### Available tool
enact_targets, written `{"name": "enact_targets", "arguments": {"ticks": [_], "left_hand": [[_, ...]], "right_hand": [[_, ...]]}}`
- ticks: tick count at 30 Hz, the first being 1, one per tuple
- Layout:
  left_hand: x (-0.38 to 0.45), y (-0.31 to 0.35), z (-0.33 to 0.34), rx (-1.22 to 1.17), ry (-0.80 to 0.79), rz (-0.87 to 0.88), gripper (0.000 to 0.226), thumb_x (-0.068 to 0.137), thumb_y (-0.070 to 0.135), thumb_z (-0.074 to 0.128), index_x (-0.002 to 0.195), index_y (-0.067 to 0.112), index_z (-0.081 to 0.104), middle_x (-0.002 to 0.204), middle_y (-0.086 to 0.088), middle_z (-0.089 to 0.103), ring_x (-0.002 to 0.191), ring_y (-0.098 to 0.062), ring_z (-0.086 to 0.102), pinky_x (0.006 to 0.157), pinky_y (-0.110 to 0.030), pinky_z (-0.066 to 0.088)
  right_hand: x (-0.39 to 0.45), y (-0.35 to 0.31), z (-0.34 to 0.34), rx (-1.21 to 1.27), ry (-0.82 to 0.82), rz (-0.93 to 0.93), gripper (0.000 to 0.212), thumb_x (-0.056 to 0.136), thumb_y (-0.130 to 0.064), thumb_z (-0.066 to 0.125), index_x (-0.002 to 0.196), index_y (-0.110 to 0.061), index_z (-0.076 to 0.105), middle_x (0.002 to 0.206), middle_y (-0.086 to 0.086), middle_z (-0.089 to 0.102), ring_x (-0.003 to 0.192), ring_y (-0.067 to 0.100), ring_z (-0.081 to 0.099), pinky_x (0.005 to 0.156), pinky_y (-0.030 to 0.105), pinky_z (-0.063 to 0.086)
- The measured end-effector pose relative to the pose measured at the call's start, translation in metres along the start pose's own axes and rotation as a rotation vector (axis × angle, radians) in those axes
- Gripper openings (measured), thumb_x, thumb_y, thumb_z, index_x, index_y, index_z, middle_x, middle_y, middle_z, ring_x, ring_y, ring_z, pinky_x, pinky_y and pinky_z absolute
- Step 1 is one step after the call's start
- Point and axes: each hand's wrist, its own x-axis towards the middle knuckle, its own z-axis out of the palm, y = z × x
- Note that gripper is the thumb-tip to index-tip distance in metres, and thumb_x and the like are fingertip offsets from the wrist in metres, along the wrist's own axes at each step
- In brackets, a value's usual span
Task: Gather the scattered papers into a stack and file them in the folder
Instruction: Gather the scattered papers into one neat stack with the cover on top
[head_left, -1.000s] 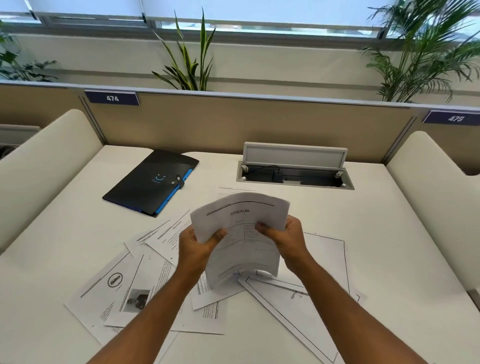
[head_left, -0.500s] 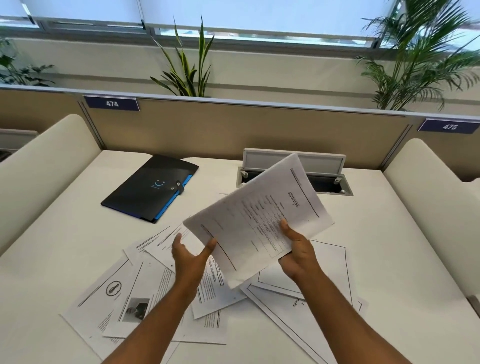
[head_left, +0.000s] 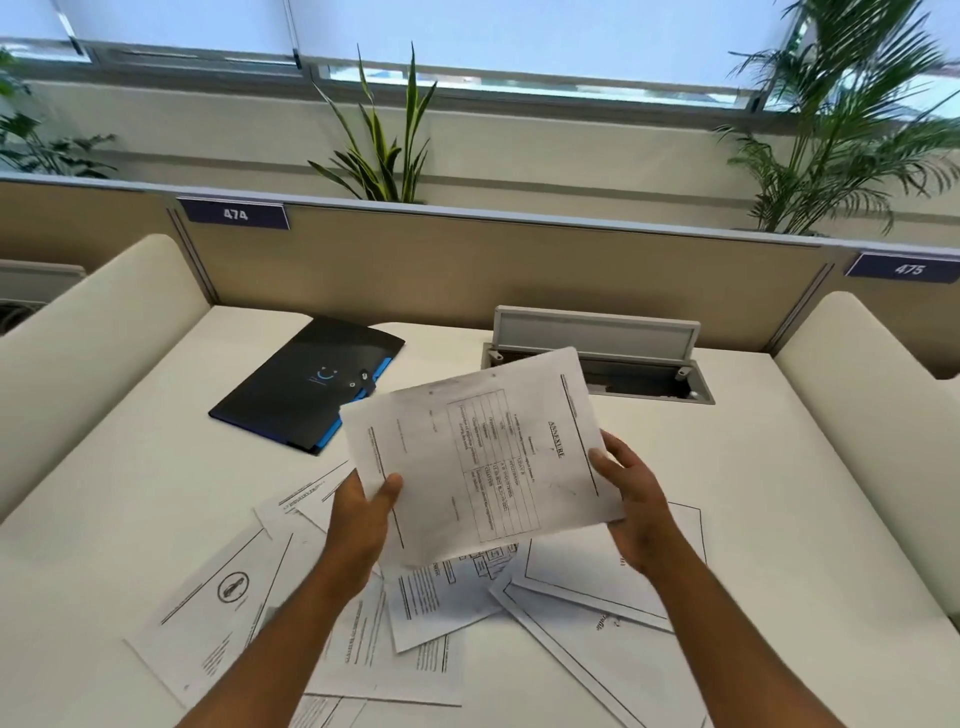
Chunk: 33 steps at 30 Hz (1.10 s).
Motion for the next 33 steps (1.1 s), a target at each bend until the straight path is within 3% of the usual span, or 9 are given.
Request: {"name": "enact_targets", "arguments": {"ticks": [3,7,12,17,20,23,27,31,33], "left_hand": [[-0.006,0.005,0.011,0.084,0.036,0.072,0.017,0.098,0.030,0.057,0.113,0.038,0.052,0.106,0.011,0.067,0.094,-0.020,0.068,0.055,-0.019,0.056],[-0.015,0.014,0.031,0.034,0.054,0.142,0.028,0.095,0.038,0.056,0.121,0.037,0.047,0.110,0.008,0.064,0.094,-0.019,0.067,0.057,-0.019,0.058],[-0.023,0.003,0.026,0.025,-0.002,0.156,0.042,0.091,0.044,0.055,0.131,0.039,0.043,0.120,0.004,0.057,0.105,-0.023,0.062,0.065,-0.023,0.060],[-0.028,-0.020,0.018,0.126,-0.110,0.109,0.028,0.101,0.030,0.050,0.124,0.046,0.049,0.121,0.007,0.057,0.113,-0.021,0.057,0.066,-0.020,0.059],[-0.030,-0.019,0.020,0.124,-0.070,0.062,0.029,0.101,0.033,0.047,0.130,0.040,0.046,0.118,0.002,0.060,0.110,-0.024,0.060,0.076,-0.034,0.062],[-0.035,-0.021,0.021,0.104,-0.068,0.087,0.035,0.098,0.038,0.047,0.134,0.038,0.046,0.120,0.004,0.060,0.108,-0.019,0.060,0.078,-0.033,0.062],[-0.045,-0.038,0.027,0.087,-0.117,-0.089,0.036,0.103,0.032,0.044,0.139,0.030,0.042,0.122,0.003,0.059,0.112,-0.019,0.058,0.076,-0.024,0.056],[-0.053,-0.039,0.038,0.130,-0.162,-0.062,0.031,0.102,0.035,0.044,0.133,0.036,0.044,0.114,0.012,0.063,0.101,-0.004,0.061,0.062,-0.012,0.053],[-0.058,-0.039,0.044,0.133,-0.185,-0.063,0.033,0.102,0.036,0.043,0.135,0.036,0.042,0.113,0.014,0.061,0.100,-0.003,0.061,0.063,-0.011,0.053]], "right_hand": [[0.006,-0.005,0.002,-0.261,-0.033,-0.022,0.036,0.084,-0.034,0.081,0.118,-0.026,0.073,0.115,0.002,0.078,0.103,0.033,0.074,0.075,0.037,0.062],[0.004,0.004,0.023,-0.276,0.065,-0.228,0.025,0.084,-0.022,0.082,0.107,-0.026,0.072,0.106,0.000,0.078,0.092,0.016,0.076,0.070,0.023,0.062],[-0.016,0.045,0.036,-0.322,0.141,-0.263,0.053,0.078,-0.044,0.078,0.123,-0.018,0.069,0.108,-0.002,0.077,0.098,0.012,0.074,0.076,0.028,0.063],[-0.023,0.070,0.038,-0.430,0.133,-0.167,0.009,0.094,-0.032,0.071,0.096,-0.026,0.076,0.082,0.002,0.074,0.078,0.017,0.065,0.067,0.030,0.051],[-0.023,0.069,0.047,-0.433,0.227,-0.177,0.010,0.097,-0.035,0.068,0.087,-0.033,0.071,0.077,-0.013,0.072,0.072,0.005,0.066,0.066,0.025,0.053],[-0.024,0.072,0.051,-0.413,0.256,-0.231,0.015,0.100,-0.024,0.065,0.103,-0.038,0.070,0.091,-0.017,0.073,0.087,0.002,0.069,0.070,0.017,0.057],[-0.032,0.089,0.060,-0.392,0.180,-0.101,0.032,0.108,-0.027,0.050,0.136,-0.015,0.057,0.118,0.003,0.070,0.115,0.024,0.065,0.094,0.036,0.058],[-0.039,0.090,0.073,-0.386,0.158,-0.169,0.030,0.110,-0.028,0.044,0.137,-0.029,0.056,0.116,-0.016,0.072,0.112,0.001,0.065,0.090,0.016,0.055],[-0.044,0.099,0.078,-0.402,0.128,-0.177,0.036,0.110,-0.029,0.041,0.144,-0.026,0.053,0.125,-0.012,0.070,0.117,0.006,0.065,0.097,0.025,0.057]]}}
